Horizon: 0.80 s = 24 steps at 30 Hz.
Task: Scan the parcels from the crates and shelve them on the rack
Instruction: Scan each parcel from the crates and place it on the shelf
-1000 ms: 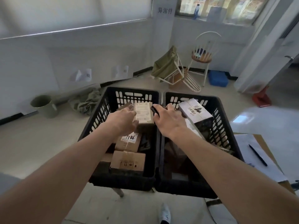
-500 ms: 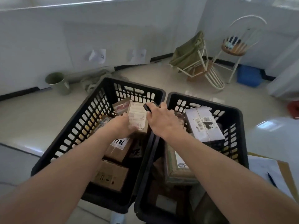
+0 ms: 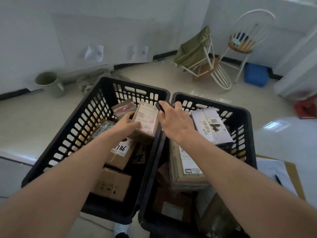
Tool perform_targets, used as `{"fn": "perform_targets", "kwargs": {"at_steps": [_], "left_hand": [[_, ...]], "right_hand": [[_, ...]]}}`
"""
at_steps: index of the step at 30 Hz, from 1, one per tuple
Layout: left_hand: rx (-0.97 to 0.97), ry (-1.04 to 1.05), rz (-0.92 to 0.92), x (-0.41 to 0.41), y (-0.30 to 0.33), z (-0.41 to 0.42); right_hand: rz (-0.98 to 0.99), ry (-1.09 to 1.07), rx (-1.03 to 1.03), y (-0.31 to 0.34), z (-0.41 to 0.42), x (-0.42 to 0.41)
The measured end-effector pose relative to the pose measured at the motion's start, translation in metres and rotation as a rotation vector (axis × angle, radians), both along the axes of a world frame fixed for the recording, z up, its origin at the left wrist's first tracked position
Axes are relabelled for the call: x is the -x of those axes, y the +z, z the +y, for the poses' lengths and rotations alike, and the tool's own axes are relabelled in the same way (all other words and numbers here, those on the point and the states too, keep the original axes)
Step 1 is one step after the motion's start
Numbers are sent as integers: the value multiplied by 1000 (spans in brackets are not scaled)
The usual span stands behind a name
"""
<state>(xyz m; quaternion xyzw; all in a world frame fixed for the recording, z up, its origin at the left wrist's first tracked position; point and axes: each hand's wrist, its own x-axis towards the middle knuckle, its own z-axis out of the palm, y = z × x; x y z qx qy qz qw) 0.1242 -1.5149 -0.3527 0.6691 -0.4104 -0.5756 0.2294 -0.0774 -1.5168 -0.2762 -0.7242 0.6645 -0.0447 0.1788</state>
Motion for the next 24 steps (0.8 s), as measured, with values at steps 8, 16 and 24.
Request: {"fn": "perform_targets", "kwargs": {"at_steps": [8,16,24], "left_hand": [[77,30,96,-28,22,15],[243,42,-58,-52,61,26],[332,37,-12,-76,101,32]], "right_hand": [[-23,74,-86,18,14,-10],[-27,178,-93,44,29,-29],[-23,313,-61,76,42,-46]]}}
